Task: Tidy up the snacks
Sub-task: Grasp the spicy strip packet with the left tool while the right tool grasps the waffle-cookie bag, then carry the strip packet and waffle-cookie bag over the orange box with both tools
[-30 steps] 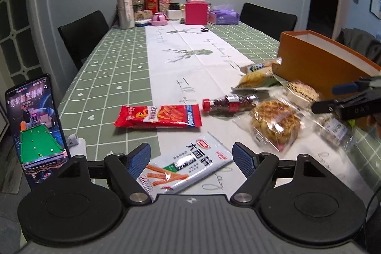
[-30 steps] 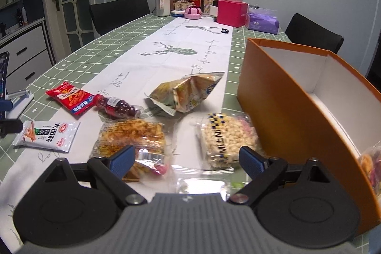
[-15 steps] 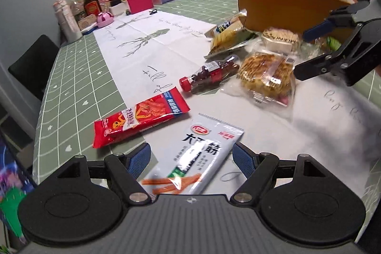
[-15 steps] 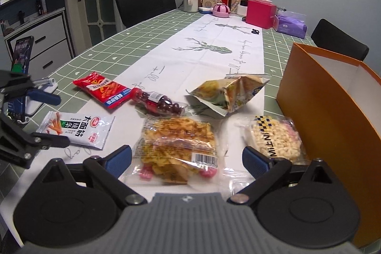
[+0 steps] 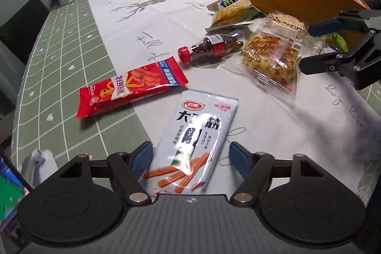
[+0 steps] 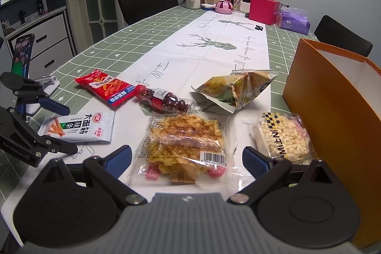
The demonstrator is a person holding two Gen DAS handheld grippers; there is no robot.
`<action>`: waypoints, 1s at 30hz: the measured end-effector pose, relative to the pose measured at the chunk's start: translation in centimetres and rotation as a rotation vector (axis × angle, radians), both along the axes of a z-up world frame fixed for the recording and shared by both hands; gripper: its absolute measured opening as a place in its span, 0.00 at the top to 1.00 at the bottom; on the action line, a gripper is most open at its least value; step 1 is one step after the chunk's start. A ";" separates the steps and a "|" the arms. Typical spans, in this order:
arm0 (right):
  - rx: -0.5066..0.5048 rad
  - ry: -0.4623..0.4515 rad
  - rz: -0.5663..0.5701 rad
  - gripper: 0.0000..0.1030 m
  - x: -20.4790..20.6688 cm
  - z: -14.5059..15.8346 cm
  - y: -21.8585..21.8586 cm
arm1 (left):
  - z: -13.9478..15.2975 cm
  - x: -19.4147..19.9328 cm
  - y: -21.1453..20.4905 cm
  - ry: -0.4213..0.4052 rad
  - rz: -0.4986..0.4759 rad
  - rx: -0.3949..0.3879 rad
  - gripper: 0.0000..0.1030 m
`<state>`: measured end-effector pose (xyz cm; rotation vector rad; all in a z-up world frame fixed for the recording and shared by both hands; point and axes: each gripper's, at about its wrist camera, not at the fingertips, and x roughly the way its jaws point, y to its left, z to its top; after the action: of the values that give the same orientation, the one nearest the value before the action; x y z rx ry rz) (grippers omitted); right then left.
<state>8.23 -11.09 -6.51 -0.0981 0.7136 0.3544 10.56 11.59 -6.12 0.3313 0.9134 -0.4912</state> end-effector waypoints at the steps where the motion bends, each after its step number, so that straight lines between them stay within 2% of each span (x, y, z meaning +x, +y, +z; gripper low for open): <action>1: 0.006 0.002 -0.003 0.06 0.2 -0.1 0.0 | 0.1 -0.4 -0.2 -0.003 0.010 0.000 0.31; 3: 0.013 0.004 -0.009 0.06 0.4 -0.4 0.2 | 0.1 -1.2 -0.7 -0.002 0.024 -0.010 0.39; 7: -0.008 -0.001 -0.024 0.05 1.2 -0.9 0.8 | 0.1 -2.4 -1.4 -0.002 0.050 -0.026 0.39; 8: -0.014 -0.001 -0.024 0.03 1.4 -1.1 0.9 | 0.1 -2.6 -1.5 -0.007 0.058 -0.027 0.38; 13: -0.016 0.016 -0.052 0.03 2.3 -1.8 1.3 | -0.3 -2.1 -1.8 -0.026 0.110 -0.043 0.20; 17: 0.013 0.039 -0.065 0.03 3.1 -2.3 1.2 | -0.7 -1.6 -1.9 -0.044 0.135 -0.083 0.18; 21: 0.006 0.033 -0.063 0.03 3.5 -2.4 1.5 | -0.8 -1.6 -2.3 -0.055 0.150 -0.091 0.17; 23: 0.008 0.033 -0.061 0.03 3.6 -2.5 1.6 | -0.8 -1.8 -2.5 -0.053 0.141 -0.092 0.21; 26: 0.011 0.031 -0.060 0.03 3.8 -2.7 1.8 | -0.6 -2.0 -2.6 -0.055 0.136 -0.100 0.38; 30: 0.015 0.038 -0.062 0.03 4.2 -3.0 1.9 | -0.5 -2.2 -3.0 -0.063 0.147 -0.091 0.43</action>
<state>12.40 -9.23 -9.54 -0.0550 0.7501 0.3032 8.36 8.63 -6.64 0.1937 0.8444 -0.3834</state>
